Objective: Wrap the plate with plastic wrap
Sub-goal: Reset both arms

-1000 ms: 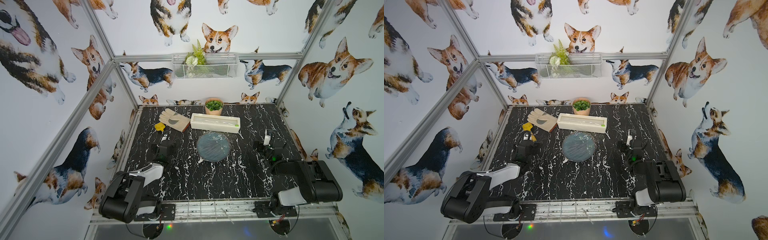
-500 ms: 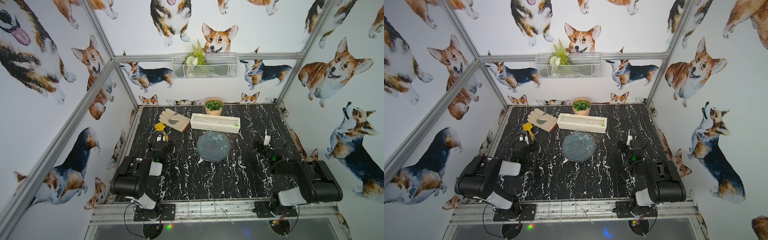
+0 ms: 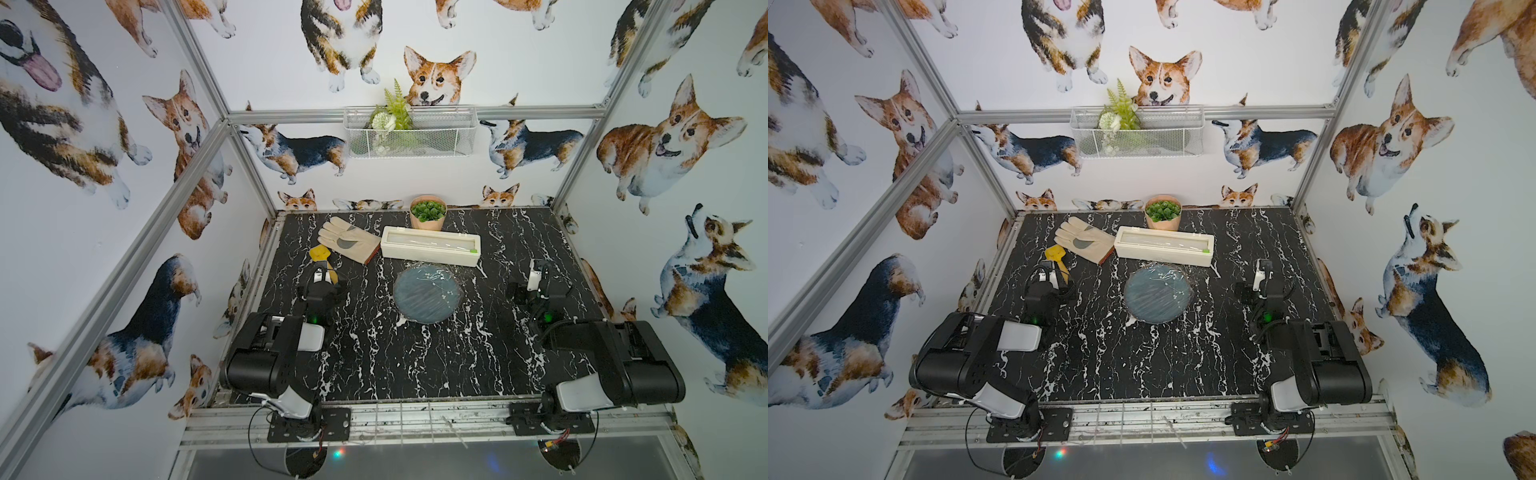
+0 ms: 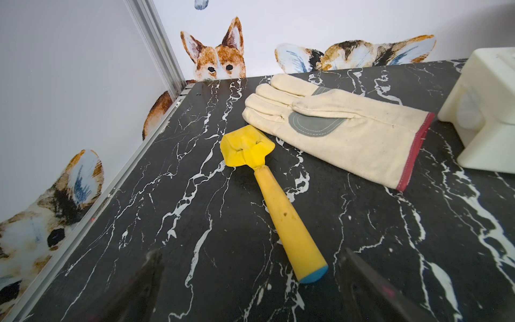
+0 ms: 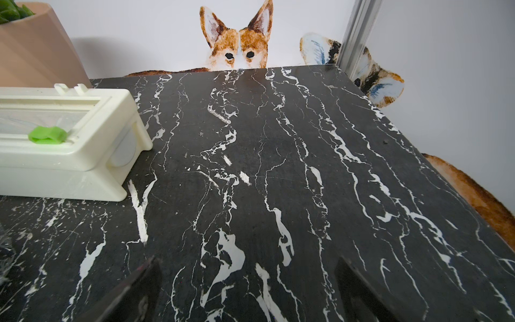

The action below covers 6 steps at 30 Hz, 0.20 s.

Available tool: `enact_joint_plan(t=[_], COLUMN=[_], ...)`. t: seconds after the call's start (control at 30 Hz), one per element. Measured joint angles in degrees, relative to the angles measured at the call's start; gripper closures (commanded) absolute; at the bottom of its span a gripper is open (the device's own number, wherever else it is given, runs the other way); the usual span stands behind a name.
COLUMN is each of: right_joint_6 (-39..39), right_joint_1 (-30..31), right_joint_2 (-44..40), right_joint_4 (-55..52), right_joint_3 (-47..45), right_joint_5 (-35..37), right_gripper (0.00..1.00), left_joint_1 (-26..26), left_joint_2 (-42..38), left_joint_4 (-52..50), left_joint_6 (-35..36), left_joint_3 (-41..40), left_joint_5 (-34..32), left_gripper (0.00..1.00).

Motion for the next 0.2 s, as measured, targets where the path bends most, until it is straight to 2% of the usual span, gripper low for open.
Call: enact_joint_plan(t=[0.2], right_joint_6=[-0.02], right_joint_1=[-0.02], right_joint_2=[0.0], right_joint_4=[0.0], right_joint_3=[0.0], right_joint_5=[0.0], right_gripper=[0.0], left_joint_1=[2.84], left_joint_2=[-0.09], left_joint_4=[-2.1], left_joint_6=[-1.01], left_joint_3=[1.86], left_joint_5=[3.5], left_gripper=[0.0])
